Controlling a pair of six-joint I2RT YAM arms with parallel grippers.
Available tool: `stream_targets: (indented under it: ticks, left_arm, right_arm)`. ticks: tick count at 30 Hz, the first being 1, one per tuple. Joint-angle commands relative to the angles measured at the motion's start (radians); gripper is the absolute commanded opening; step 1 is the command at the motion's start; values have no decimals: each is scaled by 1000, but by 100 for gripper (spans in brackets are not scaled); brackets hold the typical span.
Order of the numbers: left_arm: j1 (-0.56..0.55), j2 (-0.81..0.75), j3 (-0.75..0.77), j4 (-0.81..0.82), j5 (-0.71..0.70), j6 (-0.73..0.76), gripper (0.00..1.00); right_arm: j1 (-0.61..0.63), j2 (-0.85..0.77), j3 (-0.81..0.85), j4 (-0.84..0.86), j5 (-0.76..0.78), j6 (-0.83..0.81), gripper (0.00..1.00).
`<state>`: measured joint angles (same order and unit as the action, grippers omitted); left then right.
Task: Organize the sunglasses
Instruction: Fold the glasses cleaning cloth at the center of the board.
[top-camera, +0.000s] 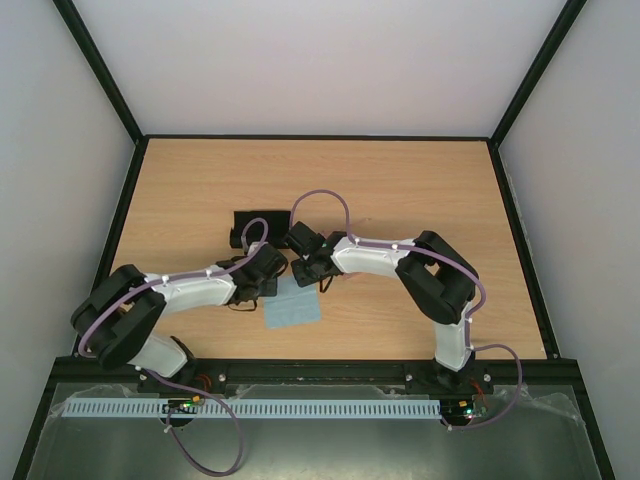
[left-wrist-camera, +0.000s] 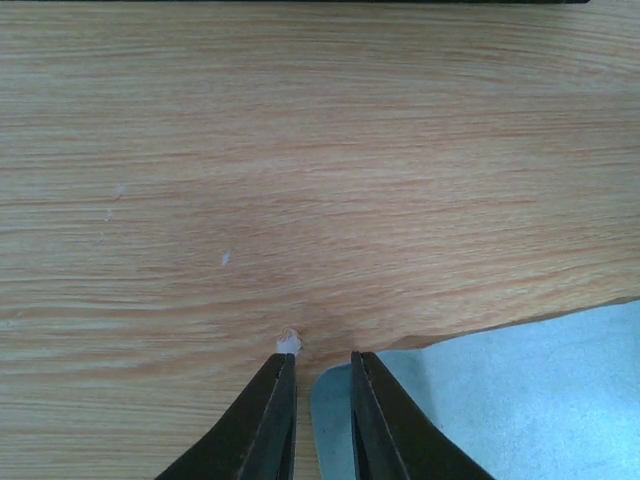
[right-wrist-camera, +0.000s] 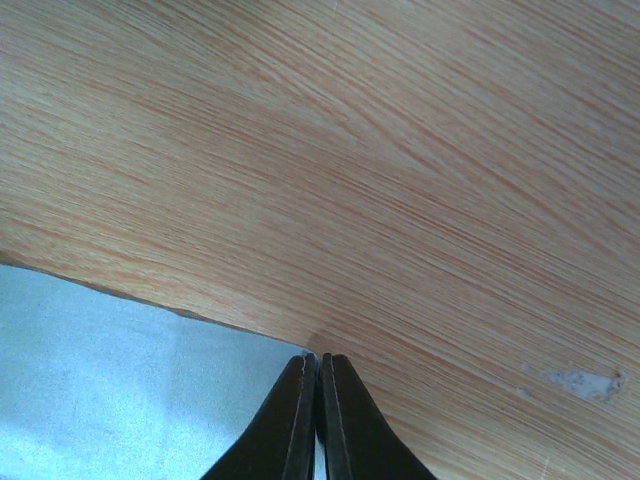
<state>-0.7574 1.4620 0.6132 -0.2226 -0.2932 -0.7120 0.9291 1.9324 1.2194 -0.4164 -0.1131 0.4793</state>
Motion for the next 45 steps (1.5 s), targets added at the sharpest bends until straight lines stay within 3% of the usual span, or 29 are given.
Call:
stream_targets:
  ticks: [1,13,45]
  left_arm:
    - [-11,34,27,-27,-36,8,17]
    - [-37,47,27,-34,-39,-4,2]
    - [-9,-65,55,47,-65,5,2]
  right_arm:
    - [2,-2,-25,-37,-7,8,5]
    - [2,-7,-30,-37,-2,9,5]
    - [-38,-104,-23,8,-17,-11,4]
